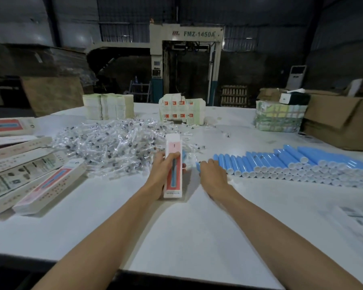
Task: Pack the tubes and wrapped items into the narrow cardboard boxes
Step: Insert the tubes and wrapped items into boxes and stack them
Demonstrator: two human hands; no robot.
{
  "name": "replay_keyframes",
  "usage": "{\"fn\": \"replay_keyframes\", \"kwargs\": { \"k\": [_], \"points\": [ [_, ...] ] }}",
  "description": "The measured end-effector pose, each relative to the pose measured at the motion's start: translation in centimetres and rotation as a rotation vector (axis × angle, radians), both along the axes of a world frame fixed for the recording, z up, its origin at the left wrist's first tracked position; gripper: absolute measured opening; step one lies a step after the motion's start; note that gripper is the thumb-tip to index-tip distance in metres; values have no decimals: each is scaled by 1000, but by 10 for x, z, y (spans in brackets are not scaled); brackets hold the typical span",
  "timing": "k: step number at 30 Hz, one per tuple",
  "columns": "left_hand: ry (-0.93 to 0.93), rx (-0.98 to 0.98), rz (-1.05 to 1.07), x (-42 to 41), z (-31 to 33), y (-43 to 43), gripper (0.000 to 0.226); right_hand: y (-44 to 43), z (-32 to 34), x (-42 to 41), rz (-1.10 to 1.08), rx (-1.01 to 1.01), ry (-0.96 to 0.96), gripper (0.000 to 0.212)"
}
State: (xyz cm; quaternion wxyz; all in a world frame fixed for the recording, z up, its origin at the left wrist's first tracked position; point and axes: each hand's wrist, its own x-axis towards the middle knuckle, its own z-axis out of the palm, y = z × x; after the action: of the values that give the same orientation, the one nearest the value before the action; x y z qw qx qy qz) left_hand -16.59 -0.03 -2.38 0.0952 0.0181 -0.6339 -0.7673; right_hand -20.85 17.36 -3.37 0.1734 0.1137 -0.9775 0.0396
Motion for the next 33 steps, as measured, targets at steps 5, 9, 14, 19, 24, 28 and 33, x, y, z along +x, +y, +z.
{"fn": "replay_keyframes", "kwargs": {
  "k": [5,9,14,19,24,28,33],
  "points": [
    [130,-119,-2,4,6,3,35,14,11,10,-30,-137,-50,16],
    [183,-178,-30,8,11,9,46,43,57,17,-21,-694,131,7],
    [253,-298,-86,15,14,21,37,54,120,32,460,-1594,164,34],
    [250,-300,-113,18,17,22,41,36,131,32,622,-1628,99,50],
    [251,-306,-115,21,18,25,41,27,123,22,444,-1343,105,67],
    [273,-323,-120,24,19,28,42,33,125,16,360,-1151,62,54],
    [270,-208,-218,25,14,34,32,32,127,17,374,-979,-110,32]
  ]
}}
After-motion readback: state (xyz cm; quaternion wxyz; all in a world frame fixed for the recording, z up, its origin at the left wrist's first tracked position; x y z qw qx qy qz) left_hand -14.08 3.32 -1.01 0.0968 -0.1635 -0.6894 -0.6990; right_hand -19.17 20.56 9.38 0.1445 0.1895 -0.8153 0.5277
